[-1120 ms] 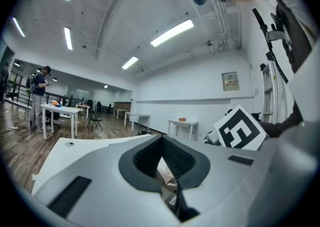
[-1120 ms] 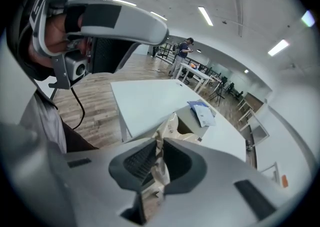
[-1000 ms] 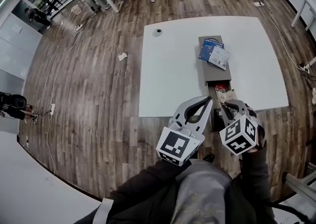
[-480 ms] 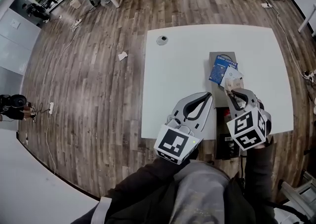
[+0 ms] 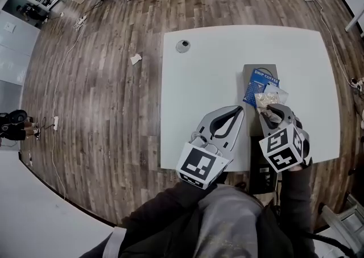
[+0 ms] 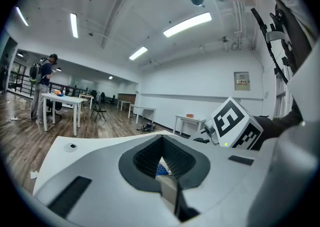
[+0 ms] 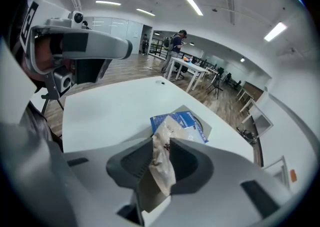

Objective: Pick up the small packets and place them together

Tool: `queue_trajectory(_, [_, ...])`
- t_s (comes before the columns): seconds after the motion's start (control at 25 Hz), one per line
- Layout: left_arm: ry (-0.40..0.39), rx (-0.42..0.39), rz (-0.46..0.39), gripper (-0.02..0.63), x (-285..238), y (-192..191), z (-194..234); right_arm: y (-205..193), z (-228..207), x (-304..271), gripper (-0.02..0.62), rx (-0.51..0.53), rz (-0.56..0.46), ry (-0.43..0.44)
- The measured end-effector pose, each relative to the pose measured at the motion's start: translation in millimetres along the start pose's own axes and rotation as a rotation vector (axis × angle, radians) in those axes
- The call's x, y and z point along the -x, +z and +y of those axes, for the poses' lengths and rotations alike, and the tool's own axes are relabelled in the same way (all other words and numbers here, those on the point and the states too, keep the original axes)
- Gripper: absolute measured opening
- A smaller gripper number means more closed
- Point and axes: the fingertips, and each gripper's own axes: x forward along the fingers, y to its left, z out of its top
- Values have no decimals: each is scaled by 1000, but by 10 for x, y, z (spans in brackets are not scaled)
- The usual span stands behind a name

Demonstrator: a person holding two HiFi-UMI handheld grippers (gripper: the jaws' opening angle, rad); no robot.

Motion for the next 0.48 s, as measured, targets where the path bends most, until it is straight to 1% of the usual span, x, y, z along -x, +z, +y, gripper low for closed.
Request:
queue_trajectory(0.12, [1, 8, 7, 2, -25, -36, 37, -14, 22, -59, 103, -6, 2, 20])
queue_trajectory(0.28, [9, 4, 12, 2, -25, -49, 78, 35, 89, -58, 183, -24, -16, 61])
queue_trajectory(0.4, [8, 4, 17, 2, -15, -58, 57, 61, 105, -28, 211, -29, -36, 62])
queue_trajectory(0.48, [6, 3, 17, 2, -12, -66, 28, 93, 92, 7, 219, -38, -63, 54])
